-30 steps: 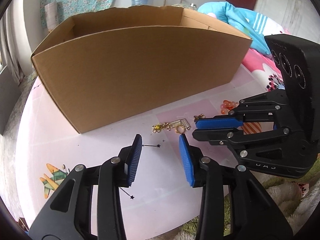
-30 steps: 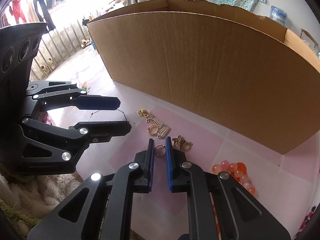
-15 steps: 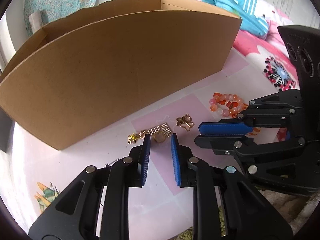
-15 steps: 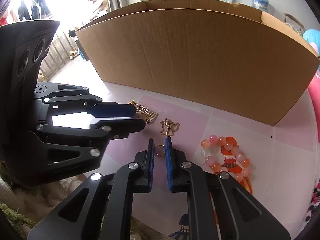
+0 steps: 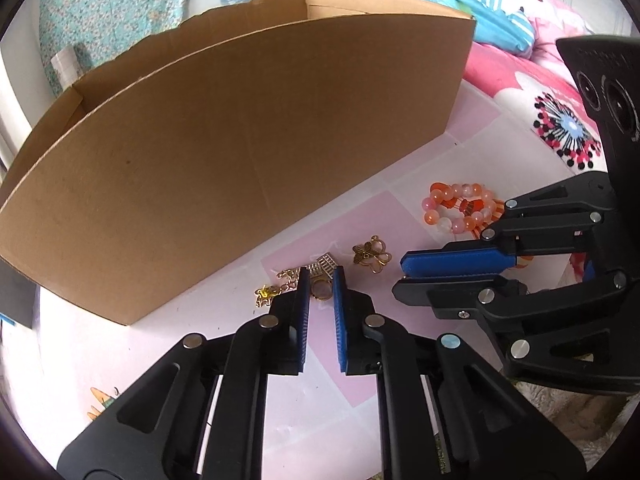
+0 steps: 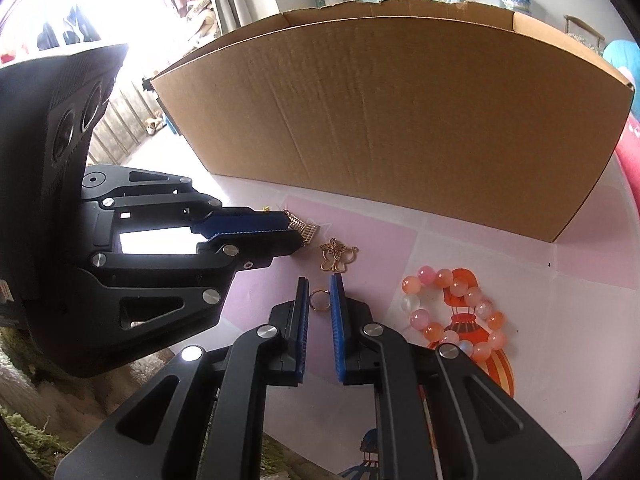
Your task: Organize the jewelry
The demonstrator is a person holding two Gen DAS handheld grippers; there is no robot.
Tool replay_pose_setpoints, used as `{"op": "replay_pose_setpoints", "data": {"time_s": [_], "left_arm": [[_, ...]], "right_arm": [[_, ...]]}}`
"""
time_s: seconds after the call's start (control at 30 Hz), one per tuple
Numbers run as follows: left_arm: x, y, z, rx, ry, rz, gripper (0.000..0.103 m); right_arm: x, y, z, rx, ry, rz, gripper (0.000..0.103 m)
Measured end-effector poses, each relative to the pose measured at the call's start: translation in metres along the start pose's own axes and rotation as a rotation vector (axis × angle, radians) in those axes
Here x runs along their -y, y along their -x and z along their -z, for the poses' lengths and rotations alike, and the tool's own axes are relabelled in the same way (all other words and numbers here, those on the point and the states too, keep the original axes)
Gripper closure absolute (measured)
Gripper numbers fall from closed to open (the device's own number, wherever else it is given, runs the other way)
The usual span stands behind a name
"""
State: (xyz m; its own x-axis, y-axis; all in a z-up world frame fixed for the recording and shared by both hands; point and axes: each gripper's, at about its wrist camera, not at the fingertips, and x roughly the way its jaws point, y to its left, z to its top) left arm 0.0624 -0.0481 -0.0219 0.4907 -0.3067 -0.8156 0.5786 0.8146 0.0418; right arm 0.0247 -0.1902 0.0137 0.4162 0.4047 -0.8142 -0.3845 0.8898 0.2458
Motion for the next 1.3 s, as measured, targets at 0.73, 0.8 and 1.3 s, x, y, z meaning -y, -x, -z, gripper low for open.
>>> {"op": "replay_pose_setpoints", "data": {"time_s": [0.73, 0.8, 1.3], "left_arm": [[-0.021, 0.104, -0.039, 0.245, 0.020, 0.037, 0.093], [-0.032, 0.115, -0.060, 0.283, 0.000, 0.030, 0.093], [-0.140, -0.063, -0.142, -0.366, 0.380, 0.278, 0.093]], "right_arm": [[0.008, 0.092, -0.038, 0.214, 0.016, -0.054, 0.092], [0.012, 0.107, -0.061, 0.264, 0.052, -0.053, 0.092], [0.090, -0.054, -0.211, -0.330, -0.117, -0.096, 0.092]]}}
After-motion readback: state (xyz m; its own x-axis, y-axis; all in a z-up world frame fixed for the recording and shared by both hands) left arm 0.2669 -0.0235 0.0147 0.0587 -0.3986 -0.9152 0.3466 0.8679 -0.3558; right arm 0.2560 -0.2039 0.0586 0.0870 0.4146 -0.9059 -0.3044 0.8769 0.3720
